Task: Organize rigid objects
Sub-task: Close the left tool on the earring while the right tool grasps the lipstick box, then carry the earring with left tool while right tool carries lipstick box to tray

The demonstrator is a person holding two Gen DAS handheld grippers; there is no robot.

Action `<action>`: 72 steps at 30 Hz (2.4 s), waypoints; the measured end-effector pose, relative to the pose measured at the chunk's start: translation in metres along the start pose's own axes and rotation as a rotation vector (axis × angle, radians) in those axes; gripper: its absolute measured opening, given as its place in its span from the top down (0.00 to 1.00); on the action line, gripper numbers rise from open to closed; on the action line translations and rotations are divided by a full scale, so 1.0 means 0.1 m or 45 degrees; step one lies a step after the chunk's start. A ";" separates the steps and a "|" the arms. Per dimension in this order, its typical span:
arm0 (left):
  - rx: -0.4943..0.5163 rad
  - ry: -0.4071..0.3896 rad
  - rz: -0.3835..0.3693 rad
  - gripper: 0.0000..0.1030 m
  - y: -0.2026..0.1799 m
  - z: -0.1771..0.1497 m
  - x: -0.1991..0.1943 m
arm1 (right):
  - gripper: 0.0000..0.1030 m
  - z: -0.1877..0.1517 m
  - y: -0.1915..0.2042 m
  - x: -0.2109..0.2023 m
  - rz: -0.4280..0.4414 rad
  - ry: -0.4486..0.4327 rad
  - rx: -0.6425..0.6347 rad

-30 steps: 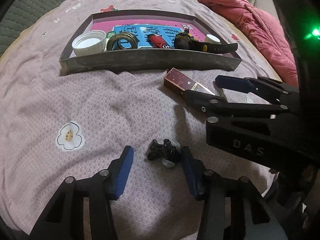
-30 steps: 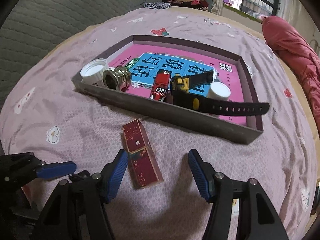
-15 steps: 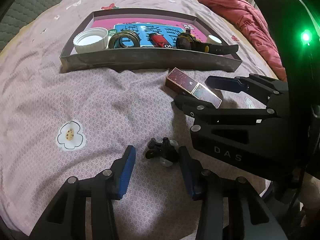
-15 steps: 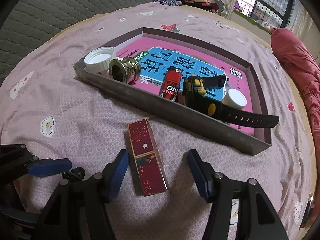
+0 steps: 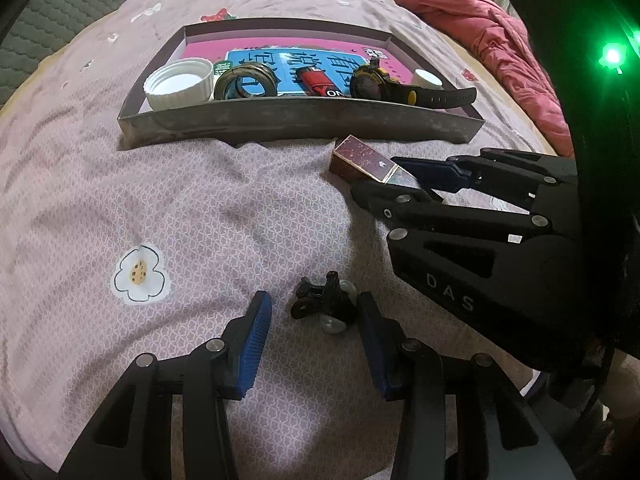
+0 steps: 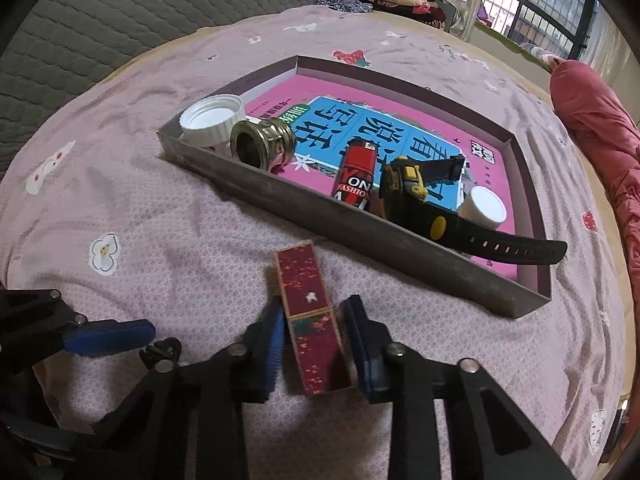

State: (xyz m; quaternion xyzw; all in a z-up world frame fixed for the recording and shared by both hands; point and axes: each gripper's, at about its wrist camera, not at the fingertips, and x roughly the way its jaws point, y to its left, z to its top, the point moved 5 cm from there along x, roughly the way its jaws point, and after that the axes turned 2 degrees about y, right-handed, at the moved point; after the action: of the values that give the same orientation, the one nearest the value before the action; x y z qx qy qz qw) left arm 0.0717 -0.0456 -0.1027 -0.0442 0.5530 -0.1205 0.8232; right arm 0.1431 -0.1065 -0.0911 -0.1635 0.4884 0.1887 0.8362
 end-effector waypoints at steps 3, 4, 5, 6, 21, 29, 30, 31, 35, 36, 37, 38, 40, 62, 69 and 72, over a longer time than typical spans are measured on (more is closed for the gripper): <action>0.003 -0.001 0.002 0.57 0.00 0.01 0.01 | 0.75 -0.01 -0.01 0.00 0.015 0.002 0.014; 0.006 -0.002 0.005 0.58 -0.01 0.01 0.01 | 0.76 -0.01 -0.02 0.00 0.028 0.002 0.030; 0.008 -0.005 0.014 0.62 -0.01 0.02 0.01 | 0.77 -0.02 -0.03 -0.01 0.037 -0.001 0.044; 0.009 -0.008 0.018 0.64 0.00 0.03 0.01 | 0.78 -0.02 -0.05 -0.02 0.047 -0.008 0.066; -0.005 -0.040 0.007 0.70 0.05 0.09 -0.05 | 0.79 -0.21 -0.22 -0.20 0.153 -0.054 0.244; -0.026 -0.096 0.013 0.70 0.12 0.25 -0.19 | 0.79 -0.17 -0.33 -0.39 0.184 -0.124 0.306; -0.031 -0.104 0.012 0.70 0.13 0.27 -0.21 | 0.79 -0.15 -0.34 -0.42 0.190 -0.135 0.313; -0.036 -0.112 0.007 0.70 0.14 0.31 -0.24 | 0.79 -0.12 -0.35 -0.45 0.195 -0.151 0.322; -0.046 -0.162 0.014 0.70 0.21 0.53 -0.36 | 0.79 0.04 -0.41 -0.59 0.200 -0.206 0.341; -0.050 -0.173 0.016 0.70 0.23 0.59 -0.38 | 0.79 0.08 -0.42 -0.62 0.197 -0.216 0.340; -0.052 -0.183 0.018 0.70 0.24 0.64 -0.41 | 0.79 0.13 -0.43 -0.66 0.195 -0.230 0.336; -0.051 -0.198 0.021 0.70 0.25 0.70 -0.44 | 0.79 0.17 -0.43 -0.70 0.193 -0.243 0.331; -0.048 -0.218 0.025 0.70 0.26 0.79 -0.49 | 0.79 0.25 -0.43 -0.75 0.194 -0.262 0.328; 0.011 -0.299 0.051 0.70 0.09 1.54 -0.48 | 0.79 0.55 -0.74 -0.80 0.126 -0.312 0.322; 0.031 -0.254 0.066 0.70 0.09 1.62 -0.27 | 0.79 0.61 -0.66 -0.65 0.152 -0.289 0.300; 0.037 -0.239 0.066 0.70 0.10 1.63 -0.21 | 0.79 0.61 -0.63 -0.55 0.156 -0.271 0.290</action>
State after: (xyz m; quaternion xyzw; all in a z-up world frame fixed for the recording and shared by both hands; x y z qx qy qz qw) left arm 0.2157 -0.0402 -0.0232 -0.0291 0.4725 -0.1025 0.8749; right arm 0.1941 -0.1426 -0.0084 -0.0166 0.4244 0.1989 0.8832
